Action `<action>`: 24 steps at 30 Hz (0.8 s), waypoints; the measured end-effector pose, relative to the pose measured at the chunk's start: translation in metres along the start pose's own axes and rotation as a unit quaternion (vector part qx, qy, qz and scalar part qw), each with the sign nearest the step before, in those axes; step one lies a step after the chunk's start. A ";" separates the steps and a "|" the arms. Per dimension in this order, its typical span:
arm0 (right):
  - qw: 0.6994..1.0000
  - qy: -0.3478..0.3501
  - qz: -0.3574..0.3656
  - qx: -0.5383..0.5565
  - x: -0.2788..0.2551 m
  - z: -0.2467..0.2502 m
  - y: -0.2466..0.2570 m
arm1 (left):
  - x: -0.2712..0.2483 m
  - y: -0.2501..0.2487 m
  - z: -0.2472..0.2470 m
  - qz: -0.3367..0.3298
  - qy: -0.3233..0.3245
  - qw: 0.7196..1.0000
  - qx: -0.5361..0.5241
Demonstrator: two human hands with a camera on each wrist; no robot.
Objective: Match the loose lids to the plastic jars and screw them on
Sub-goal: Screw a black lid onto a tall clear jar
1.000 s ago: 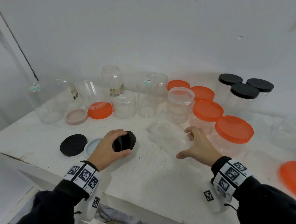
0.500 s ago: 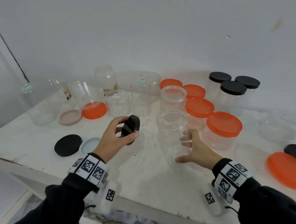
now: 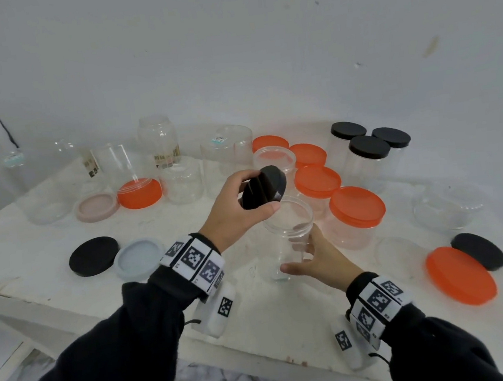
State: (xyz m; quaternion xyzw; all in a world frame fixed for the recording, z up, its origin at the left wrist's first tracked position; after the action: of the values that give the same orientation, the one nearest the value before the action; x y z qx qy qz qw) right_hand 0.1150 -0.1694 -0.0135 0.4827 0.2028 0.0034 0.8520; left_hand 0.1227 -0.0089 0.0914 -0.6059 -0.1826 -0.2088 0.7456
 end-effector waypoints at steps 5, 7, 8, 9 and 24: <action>1.000 0.002 0.014 0.018 -0.004 -0.001 0.006 | 0.005 -0.011 -0.017 -0.026 0.048 0.997 0.050; 1.000 0.001 0.015 0.022 -0.005 -0.001 0.007 | 0.006 -0.015 -0.023 -0.040 0.065 0.995 0.066; 1.000 0.001 0.015 0.025 -0.005 -0.001 0.007 | 0.007 -0.016 -0.025 -0.046 0.075 0.993 0.076; 1.000 0.000 0.016 0.025 -0.006 -0.002 0.008 | 0.008 -0.017 -0.028 -0.053 0.086 0.991 0.091; 0.999 -0.007 0.024 0.025 -0.006 -0.005 0.009 | -0.002 -0.017 -0.033 -0.082 0.128 0.976 0.155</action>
State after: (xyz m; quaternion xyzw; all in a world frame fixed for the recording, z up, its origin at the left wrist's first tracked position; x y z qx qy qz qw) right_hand 0.1094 -0.1612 -0.0063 0.5085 0.1848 0.0157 0.8408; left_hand 0.1123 -0.0444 0.0976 -0.4341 -0.1650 -0.3141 0.8280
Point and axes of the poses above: each hand's wrist, its own x-axis towards the middle knuckle, its own z-axis out of the back of the hand, y = z × x, the point moved 10 cm from there along x, towards the middle knuckle, and after that the axes turned 13 degrees about -z, right-handed, at the moved point
